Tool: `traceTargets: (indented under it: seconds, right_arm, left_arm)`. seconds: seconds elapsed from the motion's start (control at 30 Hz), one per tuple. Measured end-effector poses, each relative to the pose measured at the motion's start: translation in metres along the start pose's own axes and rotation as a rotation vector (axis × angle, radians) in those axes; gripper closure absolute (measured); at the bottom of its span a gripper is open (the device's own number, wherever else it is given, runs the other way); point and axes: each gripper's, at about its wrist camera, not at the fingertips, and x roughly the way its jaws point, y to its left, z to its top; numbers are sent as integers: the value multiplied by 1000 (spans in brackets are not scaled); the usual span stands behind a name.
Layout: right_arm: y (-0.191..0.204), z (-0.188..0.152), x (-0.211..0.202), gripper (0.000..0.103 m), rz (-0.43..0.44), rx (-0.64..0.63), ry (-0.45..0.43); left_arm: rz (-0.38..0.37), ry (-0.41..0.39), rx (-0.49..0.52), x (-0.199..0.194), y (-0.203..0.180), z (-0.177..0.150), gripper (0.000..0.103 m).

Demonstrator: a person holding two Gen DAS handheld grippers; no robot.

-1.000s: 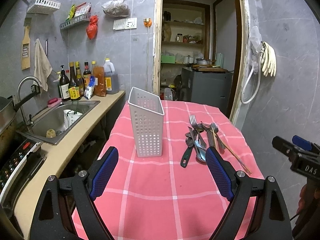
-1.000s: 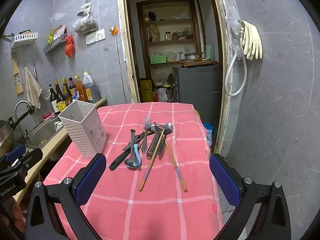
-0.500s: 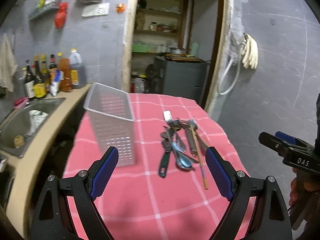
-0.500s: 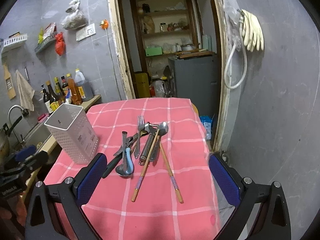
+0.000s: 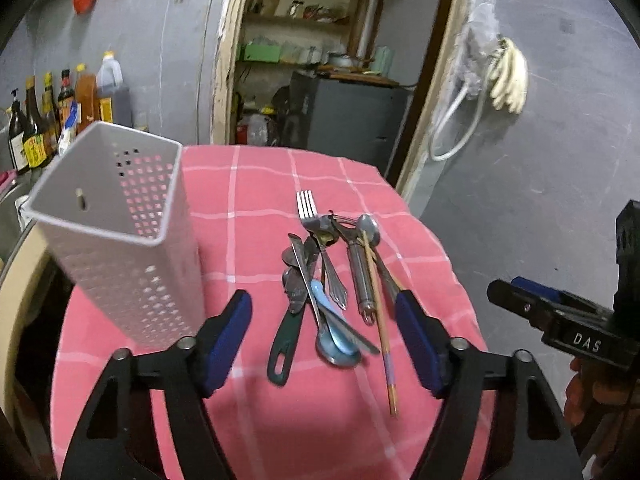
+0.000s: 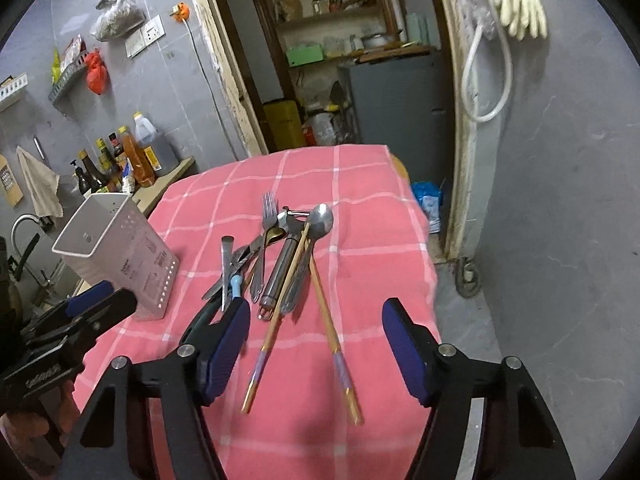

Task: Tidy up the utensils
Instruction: 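Move both tools down toward the utensil pile, then close the left tool on forks and spoons while the right tool grips utensils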

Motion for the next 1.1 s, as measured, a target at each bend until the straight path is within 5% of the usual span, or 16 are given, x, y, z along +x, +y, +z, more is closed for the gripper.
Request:
traceTargets:
  seconds: [0.2,0.43,0.53,0.87,1.1]
  right_arm:
    - [-28,30,45,53,91,-26,74]
    - [-50,69,110,62,219,-66,151]
    - [-54,84,141,65,284,-89,187]
    - [-56,109,209,71,391,-174,308]
    - [-57,114,229,71,452,-170,351]
  left_arm:
    - [59,31,-69,45,-4,23,55]
    - [162,84,-158,101,9,41,59]
    - [162,126,-205,118,21,42,66]
    - [105,227,-312,148,50,39,66]
    - [54,257,-357,147,61,40,89]
